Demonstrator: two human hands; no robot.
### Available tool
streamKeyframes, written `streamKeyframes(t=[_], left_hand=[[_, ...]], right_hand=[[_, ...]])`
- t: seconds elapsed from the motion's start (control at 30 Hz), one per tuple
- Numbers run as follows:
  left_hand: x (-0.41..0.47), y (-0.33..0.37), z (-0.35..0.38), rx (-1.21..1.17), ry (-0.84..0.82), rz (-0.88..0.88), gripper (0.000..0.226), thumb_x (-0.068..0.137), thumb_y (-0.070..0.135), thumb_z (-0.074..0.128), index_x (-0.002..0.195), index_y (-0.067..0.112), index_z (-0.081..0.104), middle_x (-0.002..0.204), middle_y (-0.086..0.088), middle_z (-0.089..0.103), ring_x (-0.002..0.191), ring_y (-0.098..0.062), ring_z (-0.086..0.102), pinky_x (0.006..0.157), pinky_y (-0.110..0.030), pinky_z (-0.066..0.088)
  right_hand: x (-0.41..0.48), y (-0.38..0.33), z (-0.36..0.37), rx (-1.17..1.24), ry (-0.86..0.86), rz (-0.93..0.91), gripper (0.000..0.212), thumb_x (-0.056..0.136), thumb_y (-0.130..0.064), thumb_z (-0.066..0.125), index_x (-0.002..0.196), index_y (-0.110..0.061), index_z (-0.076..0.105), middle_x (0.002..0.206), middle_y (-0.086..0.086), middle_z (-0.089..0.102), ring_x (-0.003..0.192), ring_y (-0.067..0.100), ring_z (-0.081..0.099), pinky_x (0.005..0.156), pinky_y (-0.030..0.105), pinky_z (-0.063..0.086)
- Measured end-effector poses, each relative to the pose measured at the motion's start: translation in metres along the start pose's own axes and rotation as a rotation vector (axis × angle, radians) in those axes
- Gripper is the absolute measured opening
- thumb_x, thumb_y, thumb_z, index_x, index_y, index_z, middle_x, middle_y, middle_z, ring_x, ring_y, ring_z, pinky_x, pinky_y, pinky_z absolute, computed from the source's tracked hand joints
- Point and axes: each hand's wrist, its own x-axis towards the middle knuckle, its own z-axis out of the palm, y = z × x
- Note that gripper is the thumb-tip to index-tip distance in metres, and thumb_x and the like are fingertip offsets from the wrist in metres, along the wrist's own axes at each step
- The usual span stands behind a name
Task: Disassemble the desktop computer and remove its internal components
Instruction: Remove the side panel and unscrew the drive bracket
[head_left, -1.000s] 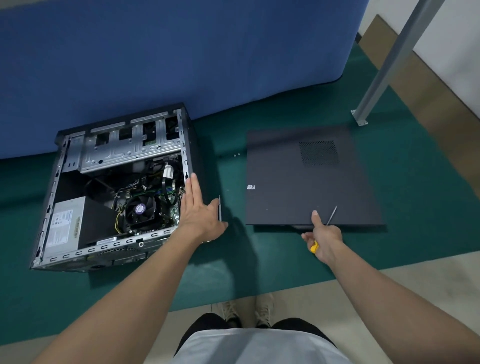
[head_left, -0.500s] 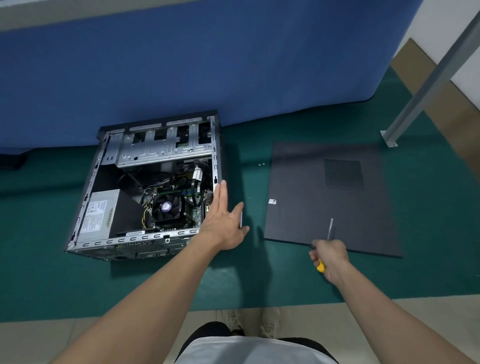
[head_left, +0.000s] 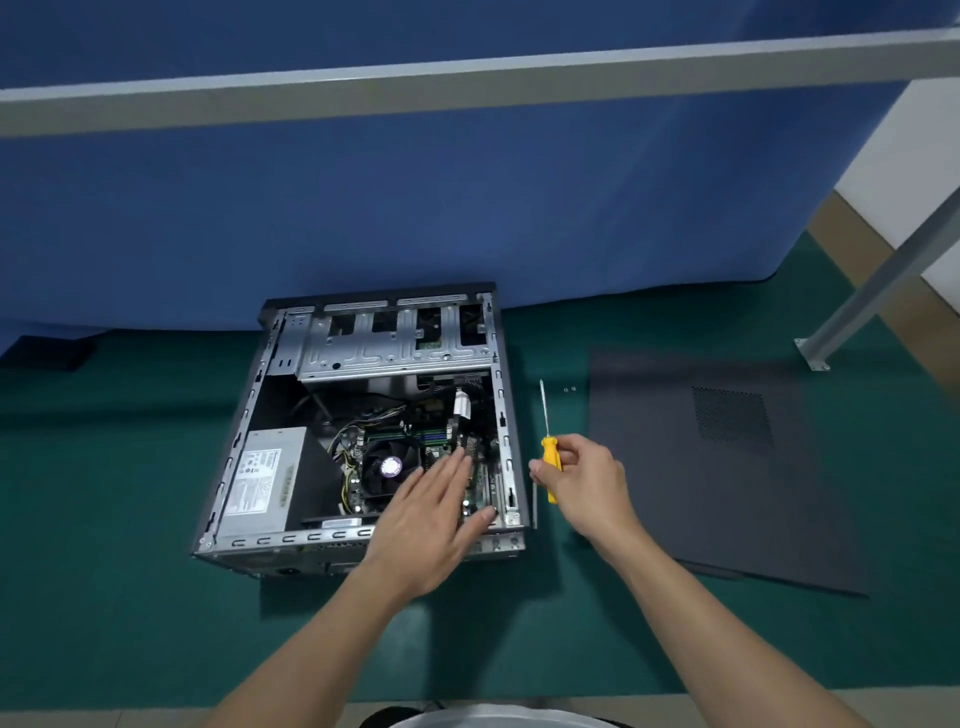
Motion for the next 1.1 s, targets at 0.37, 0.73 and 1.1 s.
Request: streamKeyframes(t=[0.37,0.73,1.1], left_hand=[[0.045,-0.065,-0.027,-0.008,-0.029,0.098,0.077,0.096,0.061,0.021,0.153,0.017,-0.004,0.156,0.002,-0.021,0.144,-0.012,-0.018,0.116,-0.033,-0.011],[0.114,-0.095,-0.060,-0.020,-0.225,-0.132,0.069,0.098,0.061,0.023,0.152,0.037,-0.013,0.159,-0.014,-0.017,0.142,-0.043,-0.021,0.114,-0.057,-0.009],[0.136,-0.086,-0.081,-0.128,-0.359,-0.267,0.068,0.095,0.066,0.028,0.153,0.034,0.017,0.160,-0.020,0.000,0.143,-0.049,-0.008,0.112,-0.065,-0.002]], right_hand=[[0.024,-0.058,0.043,-0.088,0.207,-0.036,0.013,0.086,-0.027,0.069,0.096,-0.025,0.060,0.095,-0.007,0.067,0.094,0.022,0.062,0.087,0.042,0.050],[0.095,-0.097,0.009,-0.308,0.238,-0.270,0.012,0.085,-0.035,0.068,0.083,-0.025,0.072,0.072,-0.010,0.064,0.072,0.014,0.057,0.064,0.016,0.036],[0.165,-0.131,-0.006,-0.740,-0.115,-0.482,0.017,0.091,-0.035,0.057,0.080,-0.024,0.064,0.074,-0.002,0.060,0.082,0.022,0.052,0.069,0.029,0.043]])
